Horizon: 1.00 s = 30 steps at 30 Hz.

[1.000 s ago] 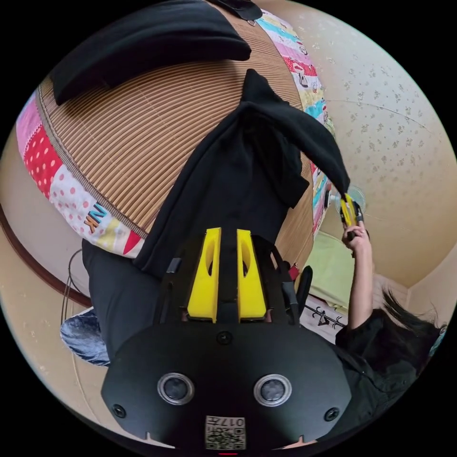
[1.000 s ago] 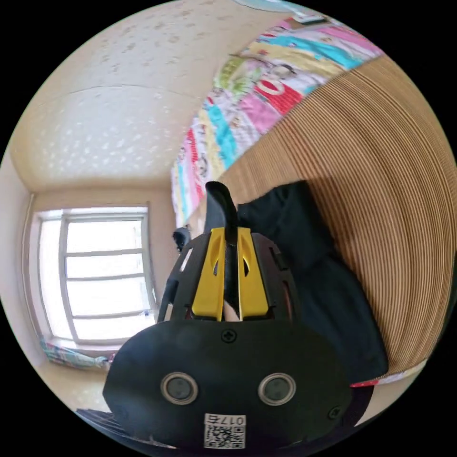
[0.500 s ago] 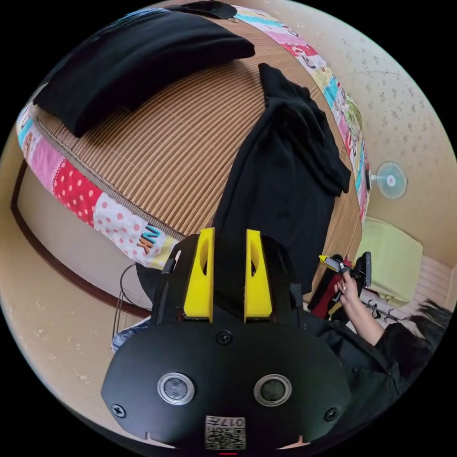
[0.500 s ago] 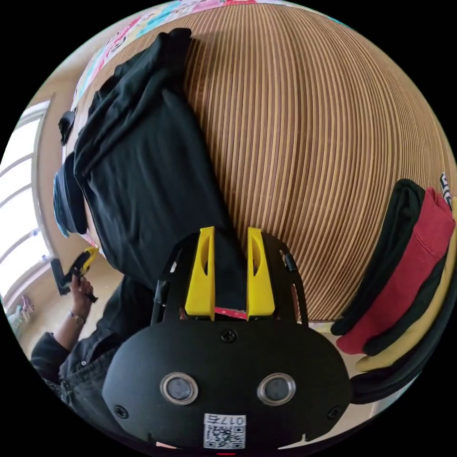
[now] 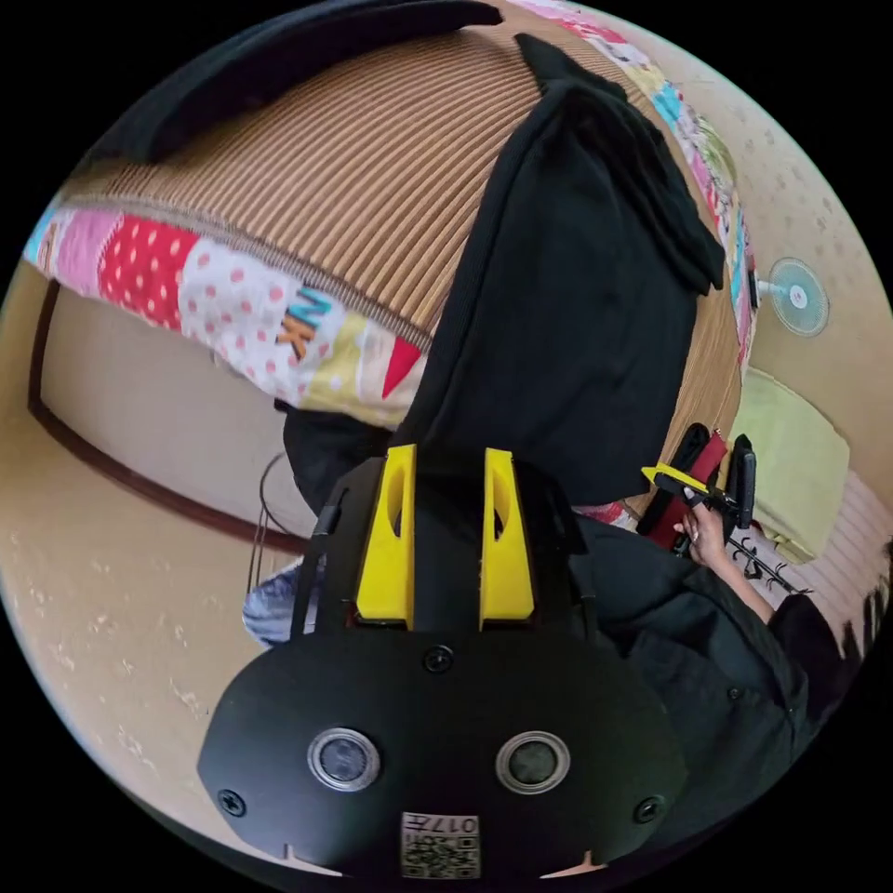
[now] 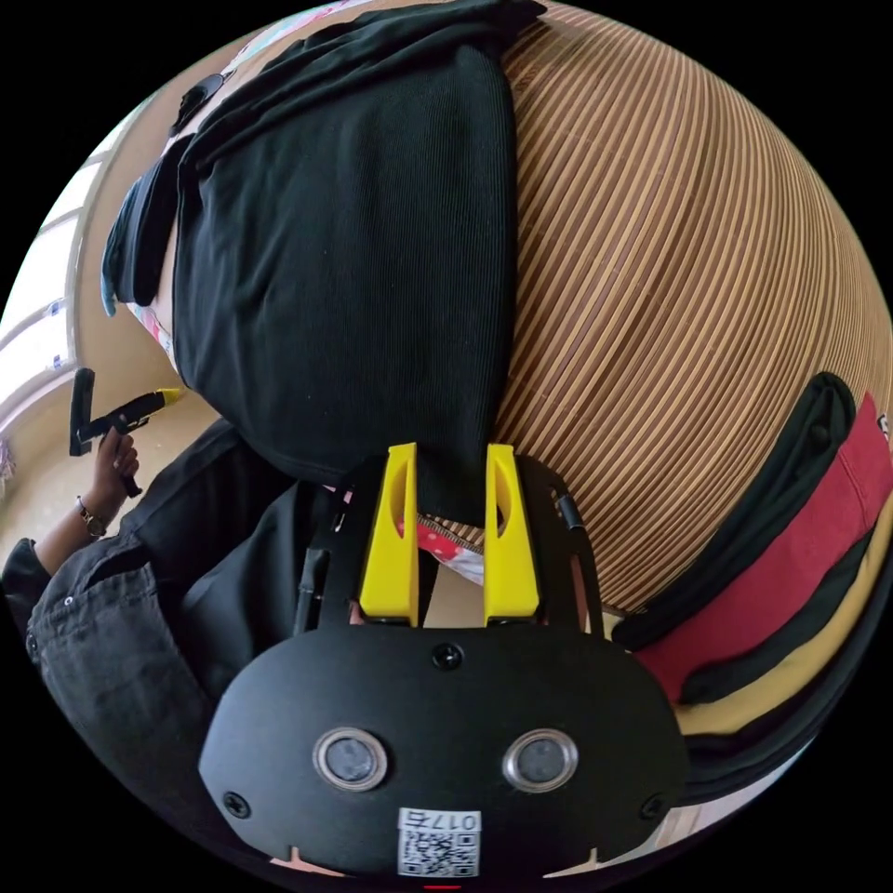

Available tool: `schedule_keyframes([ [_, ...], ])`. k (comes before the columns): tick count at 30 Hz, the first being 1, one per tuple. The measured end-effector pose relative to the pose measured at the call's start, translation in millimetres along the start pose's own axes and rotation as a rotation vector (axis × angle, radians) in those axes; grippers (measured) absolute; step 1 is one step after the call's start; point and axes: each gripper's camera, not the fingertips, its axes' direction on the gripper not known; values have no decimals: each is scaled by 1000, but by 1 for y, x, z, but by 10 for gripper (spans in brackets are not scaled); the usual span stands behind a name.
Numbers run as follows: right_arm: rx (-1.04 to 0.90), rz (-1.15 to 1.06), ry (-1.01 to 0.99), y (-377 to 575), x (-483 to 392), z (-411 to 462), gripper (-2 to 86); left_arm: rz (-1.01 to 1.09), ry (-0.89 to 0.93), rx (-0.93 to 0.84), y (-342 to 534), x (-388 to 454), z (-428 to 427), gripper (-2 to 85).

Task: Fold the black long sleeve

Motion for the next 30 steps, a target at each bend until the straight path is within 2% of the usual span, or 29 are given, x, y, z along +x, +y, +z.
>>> schedule_keyframes([
  [8,-126,-135,124,-22,-25,-1,107,-23,7,-20,4,-1,4,100],
  [17,-1,-80,161,-13,-31,-1,108,48,-53,-10,-29,-16,-11,108],
  [24,25,66,-68,-11,10,-5,98,152,-62,-86,-48,-17,-15,115],
  [28,55,154,-254,-7,41,-8,90,173,7,-79,-67,-16,-17,122],
  [30,65,198,-282,-2,52,-8,86,212,-36,-116,-76,-10,-11,121],
])
